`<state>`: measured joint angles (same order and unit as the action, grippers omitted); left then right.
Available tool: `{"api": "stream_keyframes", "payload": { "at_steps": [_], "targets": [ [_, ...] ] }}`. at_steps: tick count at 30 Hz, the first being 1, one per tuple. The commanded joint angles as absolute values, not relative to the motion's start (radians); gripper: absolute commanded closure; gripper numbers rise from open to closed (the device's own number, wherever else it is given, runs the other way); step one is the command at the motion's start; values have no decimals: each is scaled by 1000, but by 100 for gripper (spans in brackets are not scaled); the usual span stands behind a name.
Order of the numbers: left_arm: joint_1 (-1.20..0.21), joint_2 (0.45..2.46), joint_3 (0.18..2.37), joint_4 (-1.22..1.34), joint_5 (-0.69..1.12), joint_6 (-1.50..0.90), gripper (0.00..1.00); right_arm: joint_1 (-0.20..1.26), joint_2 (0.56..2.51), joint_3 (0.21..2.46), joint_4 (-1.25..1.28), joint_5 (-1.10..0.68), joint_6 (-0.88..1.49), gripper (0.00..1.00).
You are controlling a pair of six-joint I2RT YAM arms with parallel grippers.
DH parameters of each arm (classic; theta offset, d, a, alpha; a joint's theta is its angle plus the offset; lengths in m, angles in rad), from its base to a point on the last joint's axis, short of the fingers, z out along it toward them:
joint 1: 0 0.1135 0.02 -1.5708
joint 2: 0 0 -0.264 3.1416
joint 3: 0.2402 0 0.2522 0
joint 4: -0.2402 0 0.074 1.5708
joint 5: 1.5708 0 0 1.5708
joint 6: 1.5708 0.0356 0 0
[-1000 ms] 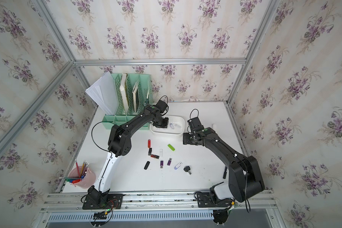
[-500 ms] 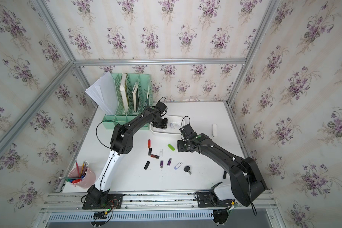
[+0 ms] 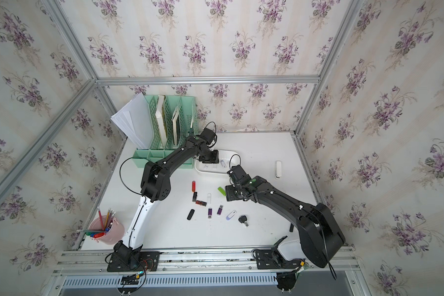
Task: Put the usb flash drive into the storage box
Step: Pick up the USB flash from the center of the board.
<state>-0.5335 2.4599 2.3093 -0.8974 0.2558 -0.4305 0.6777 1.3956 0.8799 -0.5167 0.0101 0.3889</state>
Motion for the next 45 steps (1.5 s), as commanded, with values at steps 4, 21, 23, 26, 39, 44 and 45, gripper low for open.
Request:
{"api": "stream_keyframes", "payload": {
  "at_steps": [4, 21, 23, 26, 39, 44, 45],
  "targets": [
    [-501, 2177, 2120, -919, 203, -411, 45, 709, 1436, 849, -468, -11, 347, 31],
    [-489, 1630, 1279, -838, 215, -460, 34, 852, 1507, 860, -623, 56, 578, 33],
    [-491, 1606, 1235, -827, 217, -466, 34, 863, 1514, 862, -634, 61, 597, 33],
    [-495, 1586, 1186, -815, 220, -474, 34, 873, 1525, 861, -638, 62, 612, 33],
    [-506, 1558, 1111, -805, 218, -483, 34, 881, 1594, 864, -652, 111, 617, 33],
    [-511, 1552, 1095, -802, 217, -484, 34, 882, 1594, 858, -668, 114, 615, 34],
    [-515, 1555, 1094, -807, 211, -482, 34, 881, 1592, 855, -668, 115, 614, 35]
  ]
}}
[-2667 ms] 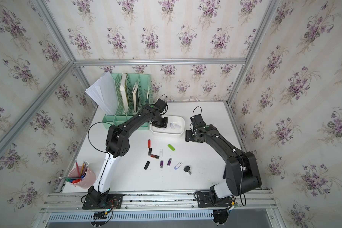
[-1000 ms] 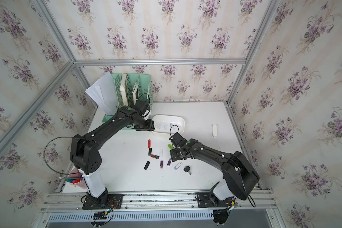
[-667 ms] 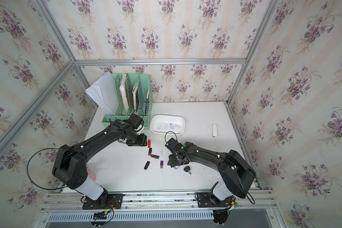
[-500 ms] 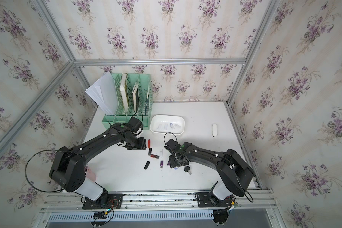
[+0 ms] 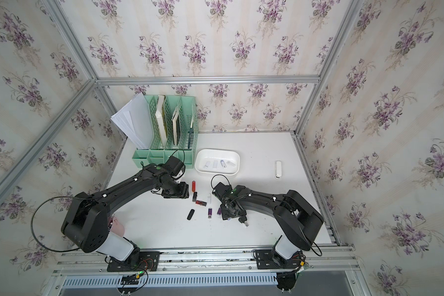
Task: Put the usb flash drive into the storage box
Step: Pick up the USB flash from the center of the board.
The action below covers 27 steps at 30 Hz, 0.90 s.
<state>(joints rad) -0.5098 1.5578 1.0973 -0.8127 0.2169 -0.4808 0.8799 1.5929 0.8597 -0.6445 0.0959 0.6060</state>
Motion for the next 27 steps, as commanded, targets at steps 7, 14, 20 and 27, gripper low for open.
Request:
{"api": "stream_keyframes", "payload": {
  "at_steps": [7, 14, 20, 27],
  "targets": [
    [-544, 1569, 1068, -823, 184, -483, 34, 885, 1583, 850, -666, 97, 611, 42],
    [-565, 1563, 1031, -827, 187, -497, 34, 891, 1586, 850, -660, 82, 612, 51],
    [-598, 1573, 1014, -828, 204, -500, 33, 893, 1585, 845, -651, 73, 614, 62],
    [-649, 1613, 1010, -834, 181, -497, 32, 893, 1589, 841, -638, 67, 614, 69]
  ]
}}
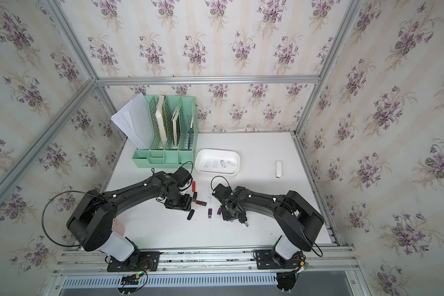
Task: Put the usb flash drive into the storage box
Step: Pick up the USB flash from the center of the board.
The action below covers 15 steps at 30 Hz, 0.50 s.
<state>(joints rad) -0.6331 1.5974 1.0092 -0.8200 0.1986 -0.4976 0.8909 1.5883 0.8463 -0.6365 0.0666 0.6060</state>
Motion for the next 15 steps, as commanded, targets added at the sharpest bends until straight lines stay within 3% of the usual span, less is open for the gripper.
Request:
{"api": "stream_keyframes", "payload": {
  "at_steps": [1, 15],
  "targets": [
    [-654, 1620, 1012, -838, 174, -497, 32, 893, 1588, 839, -637, 67, 614, 70],
    [-737, 1689, 1049, -839, 124, -495, 33, 893, 1588, 812, -616, 61, 627, 78]
  ]
}}
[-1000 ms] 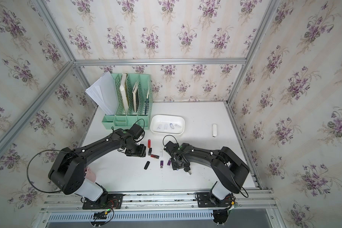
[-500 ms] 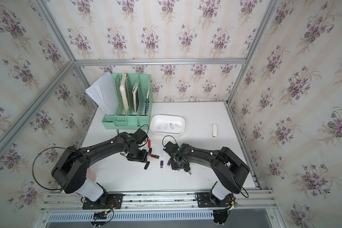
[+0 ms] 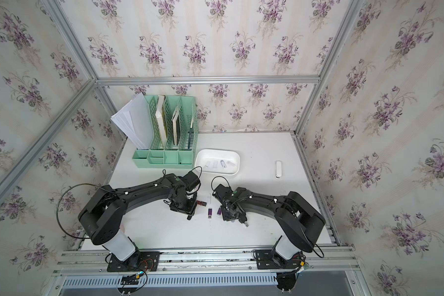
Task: Put the usb flash drive into the storage box
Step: Pick up the USB flash from the center of the board, then place the USB flash in the storage box.
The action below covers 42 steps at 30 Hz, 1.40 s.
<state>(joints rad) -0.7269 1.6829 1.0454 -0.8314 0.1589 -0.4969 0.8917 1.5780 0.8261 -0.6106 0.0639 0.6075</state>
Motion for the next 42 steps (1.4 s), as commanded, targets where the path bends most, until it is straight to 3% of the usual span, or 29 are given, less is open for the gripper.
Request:
{"api": "stream_keyframes", "payload": {
  "at_steps": [1, 21, 28, 42],
  "targets": [
    [-740, 1691, 1047, -835, 121, -497, 34, 893, 1590, 811, -614, 61, 629, 77],
    [-772, 1759, 1039, -769, 64, -526, 44, 893, 1592, 794, -598, 52, 635, 80],
    [-774, 1773, 1030, -750, 87, -532, 59, 893, 1587, 790, -596, 52, 635, 82],
    [-778, 1774, 1012, -745, 94, -539, 72, 891, 1581, 825, -605, 66, 632, 84]
  ]
}}
